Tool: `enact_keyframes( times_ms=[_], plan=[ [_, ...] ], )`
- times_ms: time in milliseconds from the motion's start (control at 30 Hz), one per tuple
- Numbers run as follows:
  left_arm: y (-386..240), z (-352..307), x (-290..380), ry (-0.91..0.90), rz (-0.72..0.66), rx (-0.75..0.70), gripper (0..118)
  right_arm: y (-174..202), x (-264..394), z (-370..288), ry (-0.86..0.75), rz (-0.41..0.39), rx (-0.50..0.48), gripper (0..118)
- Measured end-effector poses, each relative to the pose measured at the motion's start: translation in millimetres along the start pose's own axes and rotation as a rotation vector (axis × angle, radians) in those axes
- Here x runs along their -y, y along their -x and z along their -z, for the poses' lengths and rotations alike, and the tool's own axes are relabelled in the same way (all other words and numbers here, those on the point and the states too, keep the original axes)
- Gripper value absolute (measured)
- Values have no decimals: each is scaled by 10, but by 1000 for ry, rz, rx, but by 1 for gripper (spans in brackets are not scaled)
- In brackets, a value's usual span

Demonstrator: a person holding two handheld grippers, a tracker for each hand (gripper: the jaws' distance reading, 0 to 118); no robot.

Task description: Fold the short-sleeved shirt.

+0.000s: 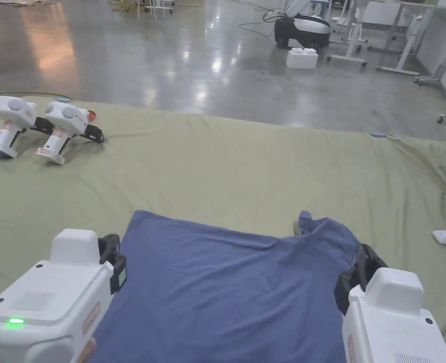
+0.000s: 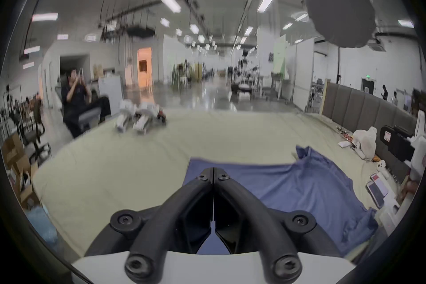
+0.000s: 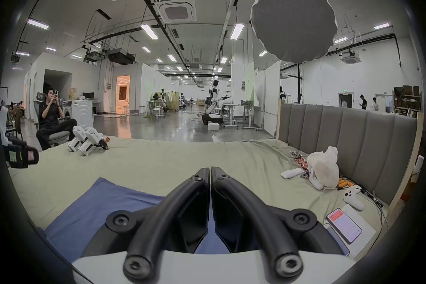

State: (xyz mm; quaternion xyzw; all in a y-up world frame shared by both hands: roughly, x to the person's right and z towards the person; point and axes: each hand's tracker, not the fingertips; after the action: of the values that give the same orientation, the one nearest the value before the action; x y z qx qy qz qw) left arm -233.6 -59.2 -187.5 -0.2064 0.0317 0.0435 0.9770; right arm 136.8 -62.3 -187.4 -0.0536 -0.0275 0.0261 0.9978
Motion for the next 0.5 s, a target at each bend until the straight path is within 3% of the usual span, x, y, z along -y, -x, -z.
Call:
enact_keyframes(
  times_ms=[367, 400, 500],
  plan=[
    [915, -243, 638, 416, -103, -32, 2, 29, 363, 31, 149, -18, -59, 1],
    [948, -226, 706, 456, -109, -48, 6, 31, 386, 34, 157, -19, -61, 1],
    [960, -150, 830, 559, -120, -65, 40, 32, 428, 32, 181, -23, -60, 1]
  ],
)
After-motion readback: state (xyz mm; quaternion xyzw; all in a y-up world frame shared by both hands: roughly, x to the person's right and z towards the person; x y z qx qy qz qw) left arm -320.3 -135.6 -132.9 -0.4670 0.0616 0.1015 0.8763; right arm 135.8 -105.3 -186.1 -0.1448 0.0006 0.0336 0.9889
